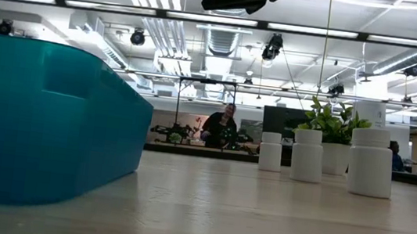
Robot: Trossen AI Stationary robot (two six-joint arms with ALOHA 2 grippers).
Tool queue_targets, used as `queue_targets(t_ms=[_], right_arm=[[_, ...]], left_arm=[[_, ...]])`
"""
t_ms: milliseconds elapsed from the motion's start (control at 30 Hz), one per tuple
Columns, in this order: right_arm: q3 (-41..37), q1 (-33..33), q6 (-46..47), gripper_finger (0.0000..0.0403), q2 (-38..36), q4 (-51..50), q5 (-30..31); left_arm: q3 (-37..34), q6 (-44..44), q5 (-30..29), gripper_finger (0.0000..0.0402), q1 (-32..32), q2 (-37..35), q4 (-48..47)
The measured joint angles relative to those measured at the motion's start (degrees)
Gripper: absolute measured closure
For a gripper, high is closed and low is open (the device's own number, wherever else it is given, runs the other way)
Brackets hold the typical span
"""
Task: Pick and place pill bottles into a basket
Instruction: Put the white pill bottle into the blue bin
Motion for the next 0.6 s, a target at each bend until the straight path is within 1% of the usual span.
queue_targets(t_ms=[100,233,333,433,600], right_arm=[[0.00,-0.04,0.17,0.0335,-0.09,-0.10,0.40],[0.00,-0.14,2.62,0.0335,-0.66,-2.45,0.49],[0.00,-0.34,4.69,0.0335,-1.33,-6.17,0.60],[0.00,-0.50,6.29,0.0335,-2.13,-9.01,0.72],[-1.21,0.12,10.38,0.0335,-5.90,-16.51,2.84]], left_arm=[[-0.85,0.93,-4.88,0.0187,0.00,-3.11,1.12],[-3.44,1.44,-8.56,0.0187,0.02,-5.52,3.39],[-6.11,4.68,-8.65,0.0187,0.02,-7.05,6.19],[-8.23,5.13,-8.87,0.0187,0.02,-9.07,9.45],[-12.00,7.30,-10.04,0.0187,0.02,-12.47,14.45]])
